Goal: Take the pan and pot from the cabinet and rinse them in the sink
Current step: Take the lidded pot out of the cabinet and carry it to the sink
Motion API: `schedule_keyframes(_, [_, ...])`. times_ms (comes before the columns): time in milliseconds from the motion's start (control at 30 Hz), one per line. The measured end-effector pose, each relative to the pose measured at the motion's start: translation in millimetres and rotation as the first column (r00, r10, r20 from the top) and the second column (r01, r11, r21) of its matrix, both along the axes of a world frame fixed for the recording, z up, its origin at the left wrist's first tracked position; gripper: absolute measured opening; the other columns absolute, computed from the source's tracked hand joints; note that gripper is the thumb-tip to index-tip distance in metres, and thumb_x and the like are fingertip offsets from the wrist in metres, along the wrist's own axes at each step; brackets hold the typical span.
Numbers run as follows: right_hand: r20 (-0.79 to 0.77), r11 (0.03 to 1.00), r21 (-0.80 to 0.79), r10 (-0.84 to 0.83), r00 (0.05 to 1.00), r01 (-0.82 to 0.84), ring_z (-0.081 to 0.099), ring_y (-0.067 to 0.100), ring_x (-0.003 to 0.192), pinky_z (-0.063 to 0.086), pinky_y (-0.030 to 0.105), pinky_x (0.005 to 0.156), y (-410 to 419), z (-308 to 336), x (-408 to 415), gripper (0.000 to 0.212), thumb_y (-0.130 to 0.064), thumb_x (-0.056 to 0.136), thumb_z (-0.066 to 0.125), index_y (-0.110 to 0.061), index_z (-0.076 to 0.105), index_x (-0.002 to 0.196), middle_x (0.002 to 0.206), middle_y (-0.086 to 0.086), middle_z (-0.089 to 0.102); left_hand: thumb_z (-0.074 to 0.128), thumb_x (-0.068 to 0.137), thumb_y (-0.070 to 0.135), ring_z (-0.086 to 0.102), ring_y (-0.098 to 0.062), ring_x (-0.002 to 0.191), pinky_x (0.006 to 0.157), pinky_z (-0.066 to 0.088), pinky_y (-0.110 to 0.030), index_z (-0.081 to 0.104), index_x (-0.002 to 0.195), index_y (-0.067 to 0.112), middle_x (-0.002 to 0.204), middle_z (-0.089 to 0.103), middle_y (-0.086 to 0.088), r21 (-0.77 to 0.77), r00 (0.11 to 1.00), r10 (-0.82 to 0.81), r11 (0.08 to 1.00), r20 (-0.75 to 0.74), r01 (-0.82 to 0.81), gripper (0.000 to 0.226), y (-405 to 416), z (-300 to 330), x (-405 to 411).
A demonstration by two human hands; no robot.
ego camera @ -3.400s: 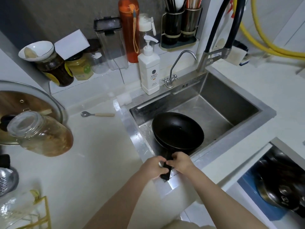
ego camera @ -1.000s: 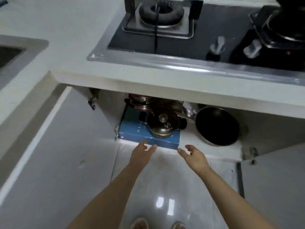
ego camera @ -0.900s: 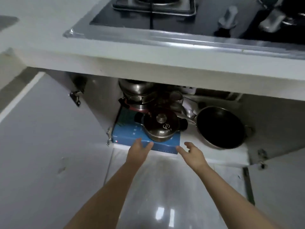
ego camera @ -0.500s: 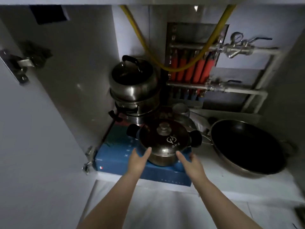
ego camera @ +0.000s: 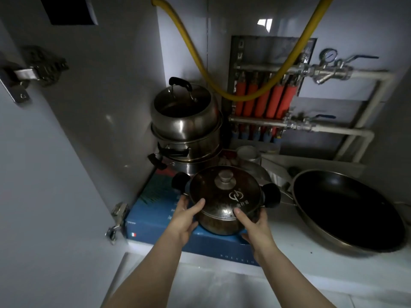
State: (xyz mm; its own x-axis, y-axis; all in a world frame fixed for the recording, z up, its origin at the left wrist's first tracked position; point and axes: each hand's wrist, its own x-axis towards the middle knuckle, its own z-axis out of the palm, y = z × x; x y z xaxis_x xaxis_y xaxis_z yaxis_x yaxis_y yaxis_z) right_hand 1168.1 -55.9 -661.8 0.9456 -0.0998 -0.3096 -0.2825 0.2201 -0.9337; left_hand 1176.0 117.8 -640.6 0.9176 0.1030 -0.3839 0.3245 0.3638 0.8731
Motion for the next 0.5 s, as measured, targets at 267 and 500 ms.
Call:
schedule_keyframes(267, [0.016, 0.998, 0.06, 0.004, 1.0, -0.005, 0.055, 0.018, 0.113, 0.049, 0.047, 0.097, -4.7, 14.2, -20.8, 0.062, -0.016, 0.077, 0.074, -0.03, 0.041, 0.128, 0.115, -0.01, 0.058, 0.066, 0.085, 0.011, 0.057, -0.009, 0.105, 0.102, 0.042, -0.044, 0.045, 0.135, 0.025, 0.134, 0.055, 0.008, -0.099, 1.0, 0.012, 0.995, -0.022, -0.014, 0.055, 1.3, -1.2, -18.2])
schedule_keyframes(500, [-0.086, 0.997, 0.077, 0.024, 0.996, -0.017, 0.056, 0.019, 0.114, 0.05, 0.038, 0.091, -4.7, 94.5, -87.4, 0.06, -0.012, 0.079, 0.071, -0.028, 0.042, 0.129, 0.124, -0.003, 0.056, 0.061, 0.088, 0.004, 0.058, -0.007, 0.103, 0.087, 0.052, -0.037, 0.047, 0.133, 0.019, 0.131, 0.057, 0.004, -0.08, 0.99, 0.037, 0.996, -0.139, -0.048, 0.049, 3.3, 85.2, -89.1])
